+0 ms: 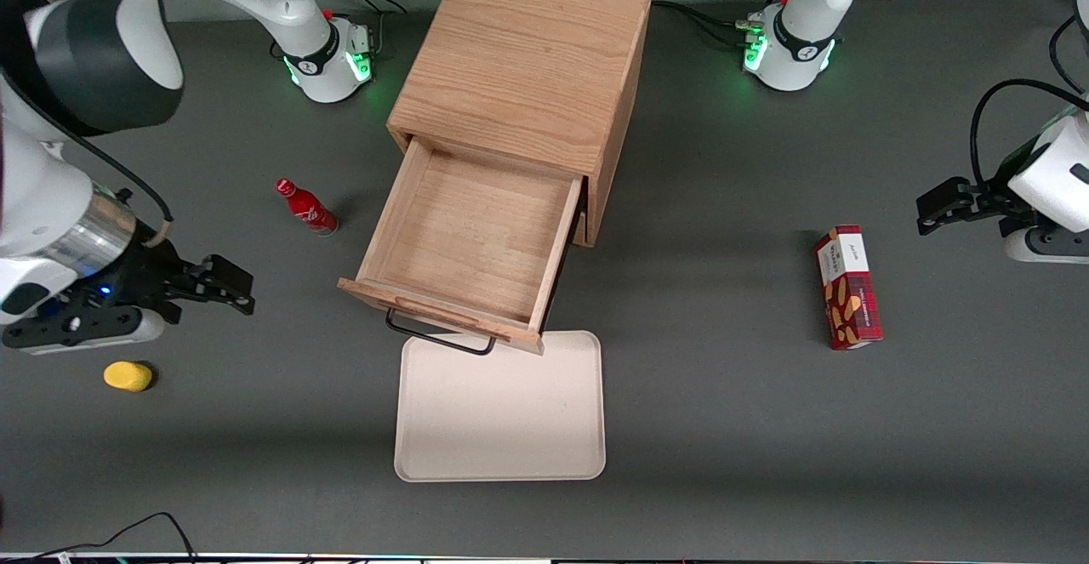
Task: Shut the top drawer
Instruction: 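Move the right gripper toward the open drawer's black handle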
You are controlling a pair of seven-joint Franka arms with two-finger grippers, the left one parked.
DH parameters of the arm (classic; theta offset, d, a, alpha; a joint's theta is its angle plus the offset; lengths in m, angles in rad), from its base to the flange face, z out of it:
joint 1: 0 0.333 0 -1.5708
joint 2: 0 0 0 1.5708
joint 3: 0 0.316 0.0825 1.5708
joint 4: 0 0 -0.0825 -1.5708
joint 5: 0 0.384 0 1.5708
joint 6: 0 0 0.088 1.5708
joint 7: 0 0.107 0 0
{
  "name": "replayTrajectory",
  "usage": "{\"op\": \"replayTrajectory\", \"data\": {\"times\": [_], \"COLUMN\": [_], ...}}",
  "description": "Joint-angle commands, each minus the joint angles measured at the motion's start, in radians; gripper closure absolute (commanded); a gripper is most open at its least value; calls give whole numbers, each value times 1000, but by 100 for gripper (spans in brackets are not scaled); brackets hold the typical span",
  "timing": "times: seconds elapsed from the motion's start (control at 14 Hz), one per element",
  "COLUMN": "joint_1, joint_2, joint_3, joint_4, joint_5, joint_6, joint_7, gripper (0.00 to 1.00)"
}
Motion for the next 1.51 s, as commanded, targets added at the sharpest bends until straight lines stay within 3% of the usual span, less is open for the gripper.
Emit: {"op": "replayTrajectory", "data": {"times": [0.0,0.22,0.43,0.72,1.0,1.43], "joint_1": [43,52,54,72,110,120], "joint_2": [51,66,65,77,100,131], "joint_3": [4,1,4,6,7,7], "joint_4": [49,49,49,44,49,46], "joint_5": [8,131,133,122,85,85], "joint_6": [68,123,123,123,146,214], "joint_7": [29,21,-20,-379,-512,-703], "gripper": [0,0,0,0,0,0]}}
